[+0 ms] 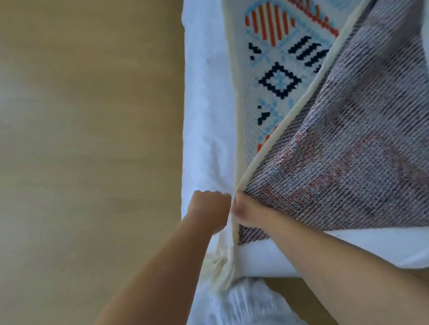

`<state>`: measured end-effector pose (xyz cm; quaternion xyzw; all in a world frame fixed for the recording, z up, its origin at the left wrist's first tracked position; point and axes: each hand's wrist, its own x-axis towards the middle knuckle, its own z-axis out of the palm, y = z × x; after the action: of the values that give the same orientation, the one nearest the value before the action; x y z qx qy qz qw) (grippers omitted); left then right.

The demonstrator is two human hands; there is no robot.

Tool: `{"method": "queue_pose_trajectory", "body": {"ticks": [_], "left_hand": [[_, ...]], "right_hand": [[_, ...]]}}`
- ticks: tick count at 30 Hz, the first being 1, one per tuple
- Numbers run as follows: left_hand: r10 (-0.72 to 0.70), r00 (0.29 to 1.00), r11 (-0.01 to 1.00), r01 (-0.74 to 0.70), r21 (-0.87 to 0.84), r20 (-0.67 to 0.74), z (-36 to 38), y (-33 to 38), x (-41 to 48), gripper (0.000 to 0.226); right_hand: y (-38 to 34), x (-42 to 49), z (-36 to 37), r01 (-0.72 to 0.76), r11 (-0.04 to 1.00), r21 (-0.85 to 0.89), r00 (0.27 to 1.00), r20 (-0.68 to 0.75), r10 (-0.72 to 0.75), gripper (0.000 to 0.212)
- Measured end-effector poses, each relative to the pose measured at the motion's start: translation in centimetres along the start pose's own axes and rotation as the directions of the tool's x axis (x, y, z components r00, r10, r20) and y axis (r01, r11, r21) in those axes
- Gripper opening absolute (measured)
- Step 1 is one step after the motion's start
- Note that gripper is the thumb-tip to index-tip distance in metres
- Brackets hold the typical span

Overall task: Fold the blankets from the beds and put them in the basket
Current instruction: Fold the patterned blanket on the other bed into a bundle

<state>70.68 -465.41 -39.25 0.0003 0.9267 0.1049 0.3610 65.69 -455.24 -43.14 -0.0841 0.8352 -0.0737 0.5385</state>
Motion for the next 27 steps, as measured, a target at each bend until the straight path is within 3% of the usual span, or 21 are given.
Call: {"method": "queue_pose_trajectory", "body": {"ticks": [3, 8, 14, 18, 22, 24, 27], "left_hand": [[0.116, 0.993, 0.989, -0.116, 0.096, 0.007, -2.4, -0.5, 1.2, 0.024], [0.177, 0.984, 0.98, -0.176, 0.092, -0.002, -5.0, -1.8, 3.6, 0.025], [0.422, 0.906, 0.879, -0.414, 0.239, 0.017, -6.3, -3.9, 6.6, 0.038], [0.527, 0.849, 0.816, -0.515, 0.262, 0.03, -7.9, -6.9, 8.0, 0.041], [0.662, 0.747, 0.689, -0.637, 0.346, 0.058, -11.5, -9.4, 9.0, 0.042], [0.691, 0.72, 0.648, -0.658, 0.385, 0.067, -13.5, -10.0, 9.4, 0.041], [0.715, 0.694, 0.616, -0.682, 0.394, 0.082, -15.9, -10.5, 9.7, 0.039]], "right_hand": [[0.0, -0.8, 0.3, 0.002, 1.0, -0.014, 0.999, -0.037, -0.002, 0.031], [0.1, -0.3, 0.4, -0.011, 0.999, -0.048, 0.998, -0.061, 0.008, 0.032], [-1.1, -0.1, 1.1, -0.144, 0.986, -0.084, 0.982, -0.135, 0.132, 0.025], [-2.4, -0.5, -0.2, -0.264, 0.961, 0.085, 0.956, -0.107, 0.272, 0.004], [-3.6, -2.4, -2.1, -0.334, 0.812, 0.479, 0.858, -0.201, 0.472, 0.031], [-4.3, -2.9, -3.7, -0.328, 0.77, 0.547, 0.793, -0.282, 0.539, 0.03], [-5.6, -3.1, -6.5, -0.314, 0.748, 0.585, 0.754, -0.325, 0.571, 0.022]]}}
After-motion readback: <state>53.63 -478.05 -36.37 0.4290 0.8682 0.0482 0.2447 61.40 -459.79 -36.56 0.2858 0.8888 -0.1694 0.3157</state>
